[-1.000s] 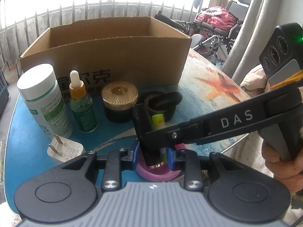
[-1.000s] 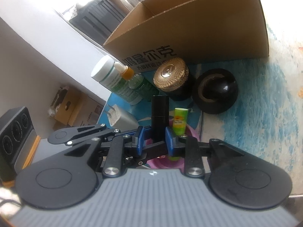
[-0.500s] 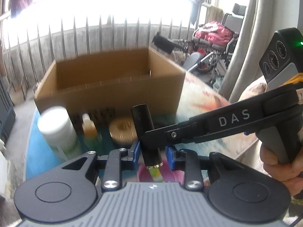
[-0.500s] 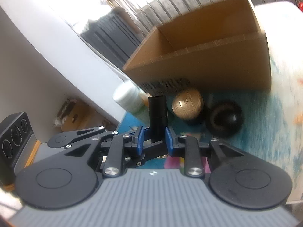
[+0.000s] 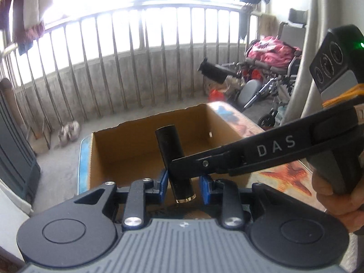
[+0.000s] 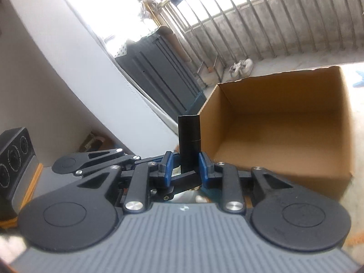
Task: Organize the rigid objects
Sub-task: 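Carry the black cylinder into the cardboard box and open the right gripper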
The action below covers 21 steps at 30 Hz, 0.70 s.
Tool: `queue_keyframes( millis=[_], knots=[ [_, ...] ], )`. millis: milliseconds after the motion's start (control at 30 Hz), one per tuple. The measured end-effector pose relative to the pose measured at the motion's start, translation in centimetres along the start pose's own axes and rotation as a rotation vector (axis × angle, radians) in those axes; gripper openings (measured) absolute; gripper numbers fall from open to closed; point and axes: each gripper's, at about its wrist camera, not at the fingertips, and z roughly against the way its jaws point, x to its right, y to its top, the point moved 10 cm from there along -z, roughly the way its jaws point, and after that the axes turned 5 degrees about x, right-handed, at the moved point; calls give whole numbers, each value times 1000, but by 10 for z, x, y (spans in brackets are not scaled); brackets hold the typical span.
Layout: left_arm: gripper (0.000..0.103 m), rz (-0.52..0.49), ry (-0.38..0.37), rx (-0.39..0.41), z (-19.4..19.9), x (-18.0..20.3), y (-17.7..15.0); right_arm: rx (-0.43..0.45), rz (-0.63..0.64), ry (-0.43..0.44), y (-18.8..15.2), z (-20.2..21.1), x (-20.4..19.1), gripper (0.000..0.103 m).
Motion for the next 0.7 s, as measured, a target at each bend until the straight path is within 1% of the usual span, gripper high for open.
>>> queue_keyframes(
  millis=[100, 133, 167, 200, 300, 400, 500, 567, 600, 633, 667, 700],
  knots=[
    [31, 43, -23, -59, -19, -21, 16, -32, -28, 12, 23, -19, 7, 24],
    [31, 59, -26, -83, -25, -29, 19, -49, -42, 22, 30, -27, 9, 23],
    [24, 82, -46, -106, -31, -37, 21, -67, -64, 34, 37, -35, 12, 23],
    [24, 112, -67, -133, -40, -43, 24, -83, -97, 45, 44, -43, 17, 23],
    [22, 188, -93, -200, -66, -65, 27, -131, -158, 52, 61, -70, 33, 22],
    [21, 233, -105, -254, -97, -82, 22, -168, -219, 31, 75, -100, 56, 22],
    [20, 293, -112, -326, -136, -98, 14, -206, -275, -11, 79, -133, 83, 17],
    [20, 341, -121, -360, -152, -107, 8, -222, -332, -24, 76, -145, 100, 15],
    [21, 359, -128, -362, -156, -110, 6, -223, -355, -22, 76, -149, 106, 15],
    [24, 371, -132, -362, -157, -113, 5, -220, -370, -14, 75, -149, 109, 15],
    [27, 378, -136, -360, -157, -115, 3, -218, -372, -7, 71, -148, 108, 15],
    [28, 378, -136, -353, -155, -115, 2, -216, -370, 2, 70, -146, 108, 17]
  ],
)
